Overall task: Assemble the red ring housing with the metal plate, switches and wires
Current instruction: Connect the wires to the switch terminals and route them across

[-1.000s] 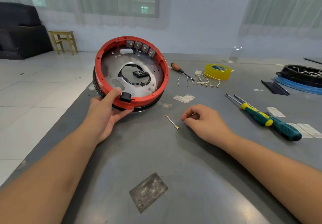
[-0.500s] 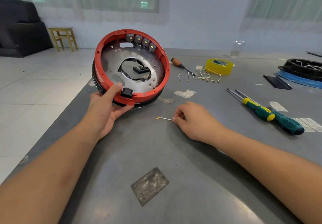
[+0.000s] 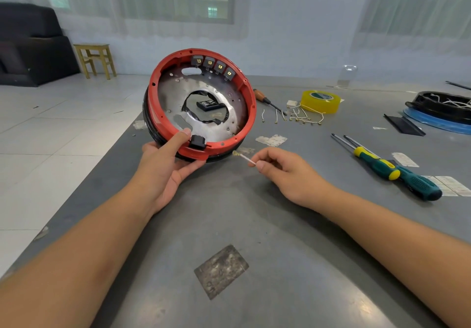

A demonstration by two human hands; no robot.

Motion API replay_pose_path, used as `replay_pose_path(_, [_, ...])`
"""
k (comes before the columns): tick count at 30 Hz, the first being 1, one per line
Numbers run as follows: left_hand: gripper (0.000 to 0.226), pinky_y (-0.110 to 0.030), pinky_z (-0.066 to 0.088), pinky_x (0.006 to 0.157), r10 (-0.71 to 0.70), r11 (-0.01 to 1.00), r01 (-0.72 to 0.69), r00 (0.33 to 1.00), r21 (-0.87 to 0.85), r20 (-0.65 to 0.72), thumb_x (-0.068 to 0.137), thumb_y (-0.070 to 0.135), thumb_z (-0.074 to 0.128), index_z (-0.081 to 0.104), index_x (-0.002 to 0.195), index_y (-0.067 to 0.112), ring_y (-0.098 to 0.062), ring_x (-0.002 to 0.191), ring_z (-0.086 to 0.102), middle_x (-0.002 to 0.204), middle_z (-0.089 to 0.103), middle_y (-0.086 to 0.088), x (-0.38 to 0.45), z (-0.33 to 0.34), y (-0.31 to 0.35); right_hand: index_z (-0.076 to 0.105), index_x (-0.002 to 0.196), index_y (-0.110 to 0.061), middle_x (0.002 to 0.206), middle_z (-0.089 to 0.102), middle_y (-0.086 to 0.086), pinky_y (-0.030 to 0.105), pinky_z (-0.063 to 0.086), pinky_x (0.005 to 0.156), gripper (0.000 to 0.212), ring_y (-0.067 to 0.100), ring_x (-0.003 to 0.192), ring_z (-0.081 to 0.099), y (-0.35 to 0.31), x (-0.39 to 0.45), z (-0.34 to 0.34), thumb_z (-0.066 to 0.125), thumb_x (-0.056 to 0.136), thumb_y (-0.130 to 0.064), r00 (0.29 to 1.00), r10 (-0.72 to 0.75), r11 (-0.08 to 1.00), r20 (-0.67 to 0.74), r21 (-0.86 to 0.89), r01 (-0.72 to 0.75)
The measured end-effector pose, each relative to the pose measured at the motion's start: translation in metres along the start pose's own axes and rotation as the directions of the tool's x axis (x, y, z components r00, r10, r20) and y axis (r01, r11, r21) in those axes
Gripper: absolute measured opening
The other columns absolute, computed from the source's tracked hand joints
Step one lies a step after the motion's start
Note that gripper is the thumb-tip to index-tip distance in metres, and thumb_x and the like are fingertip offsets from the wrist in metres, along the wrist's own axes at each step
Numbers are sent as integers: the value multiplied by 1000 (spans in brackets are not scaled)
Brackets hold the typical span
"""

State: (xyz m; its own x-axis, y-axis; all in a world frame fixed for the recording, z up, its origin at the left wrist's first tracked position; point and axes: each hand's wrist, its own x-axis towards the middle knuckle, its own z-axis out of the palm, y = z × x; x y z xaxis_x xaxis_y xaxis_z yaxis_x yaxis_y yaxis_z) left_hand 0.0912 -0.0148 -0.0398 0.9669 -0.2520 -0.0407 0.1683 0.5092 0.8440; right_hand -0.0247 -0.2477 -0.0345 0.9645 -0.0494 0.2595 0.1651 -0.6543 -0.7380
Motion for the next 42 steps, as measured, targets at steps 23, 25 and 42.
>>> replay_pose_path(23, [47,-38,65,78,-56,996,43,983,75,175,90,3,76,56,132,5,-32,105,78,111,81,-9,-4,4,-7,64,79,-5,76,74,19,21,61,64,10,17,70,74,-74,80,10,68,87,1,977,209,888,31,412,-203])
replay_pose_path(25, [55,-35,65,78,-52,997,40,982,66,183,82,6,81,57,132,5,-31,105,78,112,80,-9,-5,5,-8,64,79,-7,80,75,21,22,61,63,12,17,71,73,-72,80,10,67,88,1,977,209,892,41,402,-207])
replay_pose_path(42, [60,-31,65,73,-65,997,69,984,-19,163,75,3,82,59,130,2,-31,102,79,111,80,-13,-10,7,-7,62,82,-10,90,76,23,17,51,50,18,17,67,72,-70,80,17,74,85,3,990,138,963,-29,238,-127])
